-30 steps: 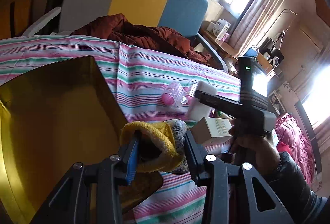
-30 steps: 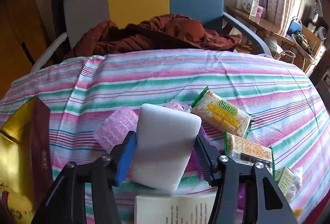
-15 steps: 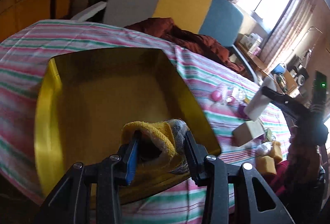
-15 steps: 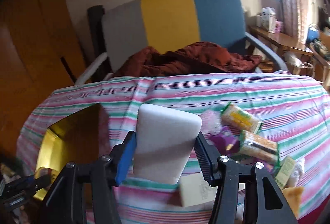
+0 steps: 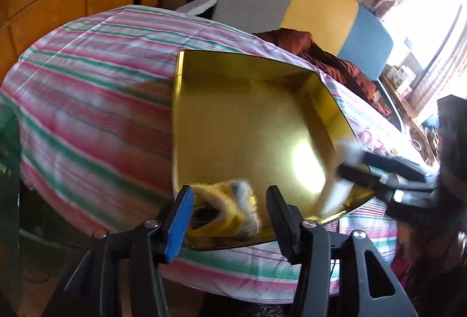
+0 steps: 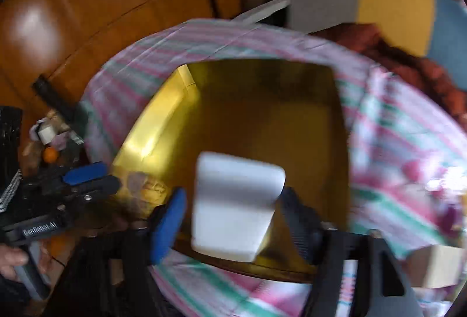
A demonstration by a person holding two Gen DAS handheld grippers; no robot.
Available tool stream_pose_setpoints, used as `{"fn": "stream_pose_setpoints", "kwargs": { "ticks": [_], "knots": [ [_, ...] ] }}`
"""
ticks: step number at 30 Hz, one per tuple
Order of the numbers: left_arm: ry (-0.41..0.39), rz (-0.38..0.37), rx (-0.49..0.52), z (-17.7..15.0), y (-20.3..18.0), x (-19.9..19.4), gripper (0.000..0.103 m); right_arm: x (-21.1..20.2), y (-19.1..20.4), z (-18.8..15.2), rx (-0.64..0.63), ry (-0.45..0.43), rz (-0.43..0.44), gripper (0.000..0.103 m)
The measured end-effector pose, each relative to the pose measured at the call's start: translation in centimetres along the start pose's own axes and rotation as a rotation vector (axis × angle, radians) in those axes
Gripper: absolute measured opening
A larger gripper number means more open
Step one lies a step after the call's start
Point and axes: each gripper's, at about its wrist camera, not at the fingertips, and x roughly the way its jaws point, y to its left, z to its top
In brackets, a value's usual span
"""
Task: Organize objects
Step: 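Lower the glove and the white block into the gold tray and open both tools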
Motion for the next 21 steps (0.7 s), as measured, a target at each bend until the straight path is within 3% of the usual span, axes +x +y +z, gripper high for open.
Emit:
{"fn": "stream_pose_setpoints", "kwargs": {
  "ticks": [2,8,11,16,21],
  "knots": [
    [-0.013,-0.005,-0.018,-0.2,0.8,-0.5,0.064,1.3,0.5,-0.2,0.010,0.021,0.055,0.084],
    [-0.064,0.016,-0.038,0.3,1.4,-1.3,0.065,1.8,2.1,-1.6,-0.020,0.049,0.038,0.084],
    [-0.110,0.037,-0.014,0.7,0.4,-2.0,0.065,0.9,2.0,-1.7,-0.035,0.022,-0.035,0.087],
    [-0.156,0.089,0.016,1.0,-0.6,-2.4,0.065,-0.7,2.3,-1.7,-0.049,-0.046,-0.130,0.101],
    [-0.147,0.106,0.004,0.6,-0.6,-2.2,0.065,-2.0,2.5,-1.8,-0.067,-0.101,-0.211,0.103]
  ]
}}
